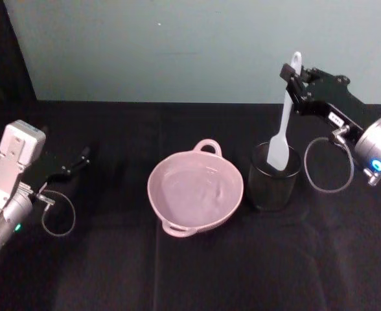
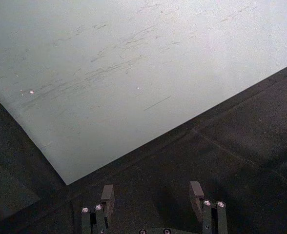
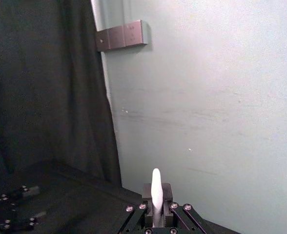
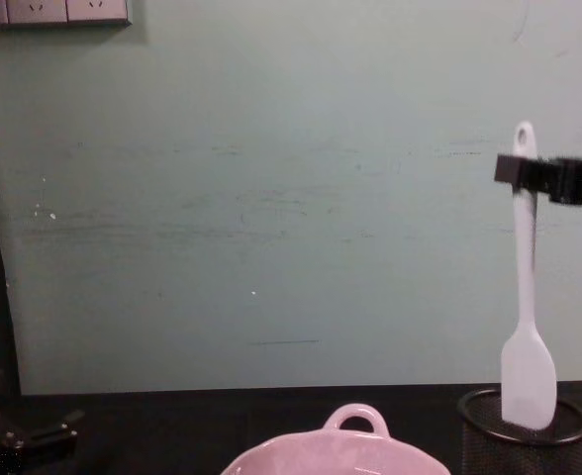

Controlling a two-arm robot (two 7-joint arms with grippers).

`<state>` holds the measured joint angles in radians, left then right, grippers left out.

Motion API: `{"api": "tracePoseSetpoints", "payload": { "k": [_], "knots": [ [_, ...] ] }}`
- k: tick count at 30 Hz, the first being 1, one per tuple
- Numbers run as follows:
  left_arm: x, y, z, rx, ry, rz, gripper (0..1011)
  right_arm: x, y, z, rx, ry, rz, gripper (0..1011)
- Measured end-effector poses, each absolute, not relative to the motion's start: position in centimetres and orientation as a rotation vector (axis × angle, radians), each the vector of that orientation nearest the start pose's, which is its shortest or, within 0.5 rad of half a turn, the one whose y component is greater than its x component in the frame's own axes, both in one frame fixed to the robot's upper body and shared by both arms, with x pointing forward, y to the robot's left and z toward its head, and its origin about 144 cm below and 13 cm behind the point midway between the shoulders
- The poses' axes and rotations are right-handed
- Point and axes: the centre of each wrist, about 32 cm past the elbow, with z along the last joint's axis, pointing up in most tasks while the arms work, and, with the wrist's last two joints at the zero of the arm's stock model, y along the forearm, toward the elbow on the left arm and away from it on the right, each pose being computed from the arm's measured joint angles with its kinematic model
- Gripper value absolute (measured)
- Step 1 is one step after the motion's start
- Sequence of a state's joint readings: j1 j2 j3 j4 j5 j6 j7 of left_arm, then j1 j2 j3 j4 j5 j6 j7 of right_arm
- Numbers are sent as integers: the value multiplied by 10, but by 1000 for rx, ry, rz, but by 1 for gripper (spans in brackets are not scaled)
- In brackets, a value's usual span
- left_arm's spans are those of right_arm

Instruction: Use the one hand to pick up the spoon and stir the clear water in the bowl.

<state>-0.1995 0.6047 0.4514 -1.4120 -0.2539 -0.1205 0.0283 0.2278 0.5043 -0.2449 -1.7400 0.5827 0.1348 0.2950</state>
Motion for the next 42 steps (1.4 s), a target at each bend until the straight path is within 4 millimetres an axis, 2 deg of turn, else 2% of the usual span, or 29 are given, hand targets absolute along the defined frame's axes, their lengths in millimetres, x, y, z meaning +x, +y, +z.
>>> {"api": "tracePoseSetpoints", "payload": {
  "k": [10,17,32,36,38,42],
  "knots": [
    [489,310,1140,305,-285,1248,1011,506,-281,1228,149,-44,-987,114],
    [489,310,1140,305,-285,1248,1011,511,-283,1199,187,45,-1013,114],
    [489,310,1140,304,-285,1248,1011,514,-291,1165,335,302,-1047,118],
    [489,310,1140,304,-285,1248,1011,511,-296,1154,409,381,-1083,188],
    [489,310,1140,304,-285,1248,1011,509,-299,1149,434,411,-1110,279],
    [489,310,1140,304,-285,1248,1011,504,-303,1145,445,435,-1136,386]
  ]
}}
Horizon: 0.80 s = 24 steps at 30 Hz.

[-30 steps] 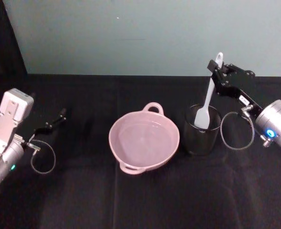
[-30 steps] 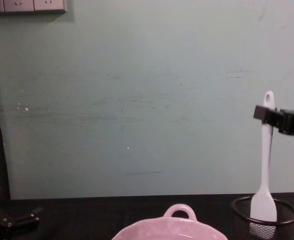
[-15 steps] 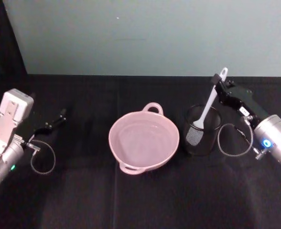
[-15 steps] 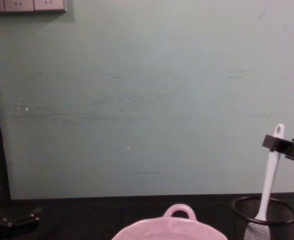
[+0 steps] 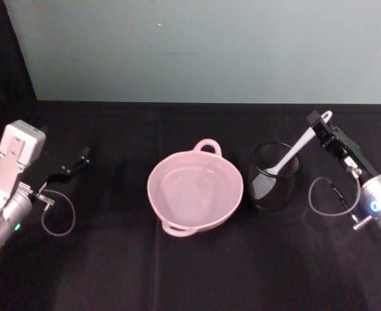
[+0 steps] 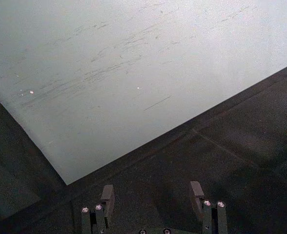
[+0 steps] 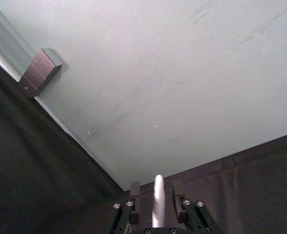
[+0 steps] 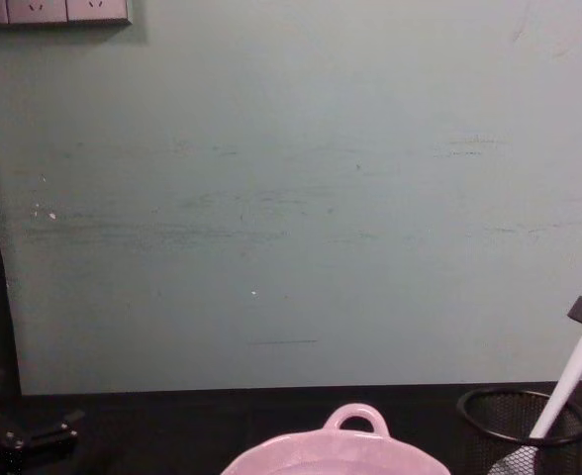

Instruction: Use the one hand to pick up the spoon and stir the clear water in the bowl.

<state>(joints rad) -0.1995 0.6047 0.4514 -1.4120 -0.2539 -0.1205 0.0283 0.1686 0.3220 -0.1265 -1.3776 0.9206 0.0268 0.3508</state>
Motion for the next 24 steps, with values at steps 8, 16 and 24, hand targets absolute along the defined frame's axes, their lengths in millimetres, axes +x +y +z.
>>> {"api": "tracePoseSetpoints", "payload": {
  "k": [8,16,24],
  "knots": [
    [489,310,1140,304,-285,1248,1011,491,-309,1154,405,435,-1155,650],
    [489,310,1140,305,-285,1248,1011,464,-316,1186,260,389,-1152,893],
    [489,310,1140,304,-285,1248,1011,439,-333,1220,-18,381,-1134,1003]
  ]
}}
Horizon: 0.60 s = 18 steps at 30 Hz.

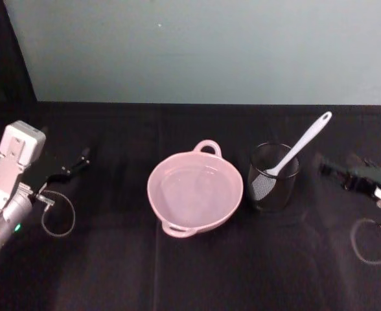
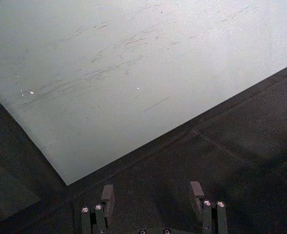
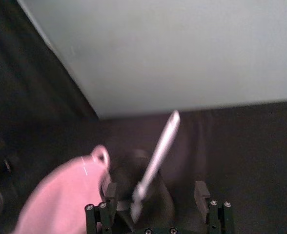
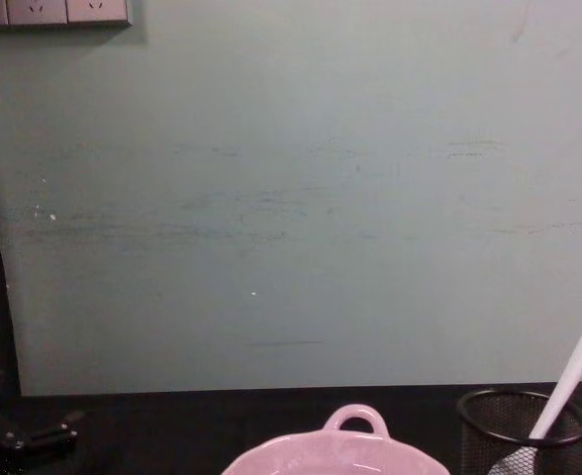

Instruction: Use the one hand to pick up the spoon and stir the clear water in the bowl.

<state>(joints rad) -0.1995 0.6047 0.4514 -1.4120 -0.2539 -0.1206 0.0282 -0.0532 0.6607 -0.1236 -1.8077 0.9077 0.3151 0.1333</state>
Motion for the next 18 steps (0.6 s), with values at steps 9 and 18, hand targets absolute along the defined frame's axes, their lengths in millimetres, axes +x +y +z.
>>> {"api": "tracePoseSetpoints", "payload": {
  "k": [9,18],
  "knots": [
    [489,310,1140,304,-285,1248,1011,444,-337,1220,-378,246,-1232,1002],
    [489,310,1140,304,-285,1248,1011,483,-332,1176,-293,-12,-1312,1002]
  ]
}}
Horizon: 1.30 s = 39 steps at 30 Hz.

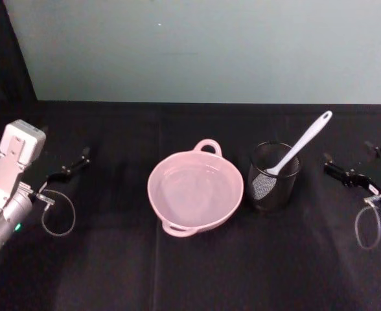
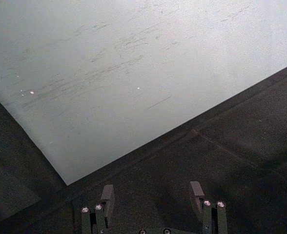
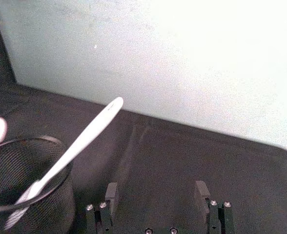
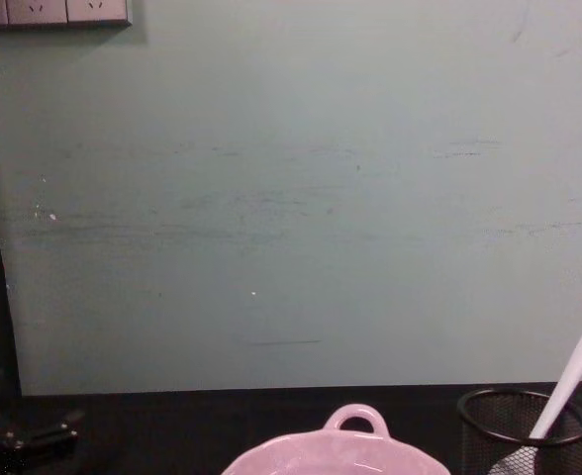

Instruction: Use the one hand to pick up the spoon and stir the clear water in the bowl.

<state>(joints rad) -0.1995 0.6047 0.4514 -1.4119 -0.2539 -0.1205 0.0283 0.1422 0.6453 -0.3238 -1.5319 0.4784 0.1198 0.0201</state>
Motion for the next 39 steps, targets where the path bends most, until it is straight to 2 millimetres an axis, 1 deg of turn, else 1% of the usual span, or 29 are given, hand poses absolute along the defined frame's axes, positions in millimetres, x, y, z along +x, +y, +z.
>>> {"api": "tracePoseSetpoints", "payload": {
  "k": [3,6,39],
  "knots": [
    [489,310,1140,305,-285,1248,1011,490,-328,1164,-292,-30,-1322,1003],
    [489,310,1140,304,-285,1248,1011,496,-319,1151,-309,-34,-1339,1002],
    [489,310,1140,304,-285,1248,1011,495,-322,1156,-296,-38,-1333,1003]
  ]
}}
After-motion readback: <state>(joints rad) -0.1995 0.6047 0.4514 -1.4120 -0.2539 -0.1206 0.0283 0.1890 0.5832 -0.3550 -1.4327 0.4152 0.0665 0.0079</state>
